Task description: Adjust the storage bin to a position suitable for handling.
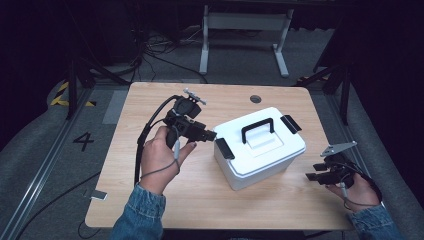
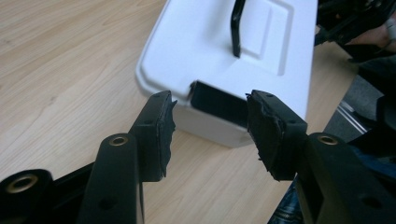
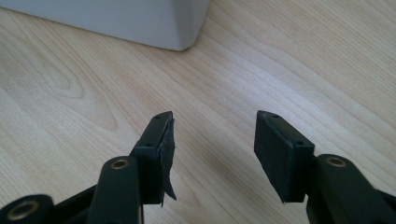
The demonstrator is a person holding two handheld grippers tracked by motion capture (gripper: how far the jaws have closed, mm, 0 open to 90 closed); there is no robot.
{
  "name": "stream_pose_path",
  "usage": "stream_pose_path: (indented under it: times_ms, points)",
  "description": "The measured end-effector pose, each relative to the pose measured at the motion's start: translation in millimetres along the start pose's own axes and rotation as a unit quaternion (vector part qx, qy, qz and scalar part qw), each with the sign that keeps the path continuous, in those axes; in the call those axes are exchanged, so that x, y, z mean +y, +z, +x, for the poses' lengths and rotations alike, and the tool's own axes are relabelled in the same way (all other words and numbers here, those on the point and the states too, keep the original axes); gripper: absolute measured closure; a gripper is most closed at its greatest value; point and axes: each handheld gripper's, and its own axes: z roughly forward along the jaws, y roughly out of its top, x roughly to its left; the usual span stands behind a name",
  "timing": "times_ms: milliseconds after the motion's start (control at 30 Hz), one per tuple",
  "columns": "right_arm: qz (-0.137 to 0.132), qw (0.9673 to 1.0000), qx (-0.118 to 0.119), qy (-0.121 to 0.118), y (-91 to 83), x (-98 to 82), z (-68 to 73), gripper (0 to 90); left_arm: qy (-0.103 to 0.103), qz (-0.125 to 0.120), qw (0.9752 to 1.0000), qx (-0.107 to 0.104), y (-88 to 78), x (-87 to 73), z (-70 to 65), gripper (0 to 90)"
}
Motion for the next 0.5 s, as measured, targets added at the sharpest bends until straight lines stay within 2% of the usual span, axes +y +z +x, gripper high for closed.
stream_pose_path:
  times_ms: [100,167,333,367,467,500]
  points:
    - [0.000,1.0000,0.003,0.004,1.8,-3.8,1.4,47.4,0.005,-0.005,1.0000,0.004,3.6,11.7,-5.3,47.7]
    - [0.003,1.0000,0.003,0.008,2.6,-6.2,1.6,47.3,0.004,-0.003,0.9999,-0.013,7.4,18.8,-6.6,46.8]
    - [-0.002,0.9999,0.002,0.010,1.7,-10.1,1.9,47.3,0.007,0.006,0.9998,-0.020,17.9,32.3,-8.8,47.1]
    - [-0.001,0.9999,0.003,0.013,1.4,-11.3,2.4,47.2,0.015,0.011,0.9994,-0.030,24.3,38.9,-10.2,47.1]
    - [0.000,0.9999,0.003,0.012,1.7,-12.5,2.7,47.2,0.018,0.014,0.9991,-0.035,30.4,44.4,-12.1,47.0]
    - [-0.001,0.9999,0.002,0.012,1.7,-13.0,3.0,47.2,0.016,0.024,0.9988,-0.041,38.4,51.1,-14.2,46.1]
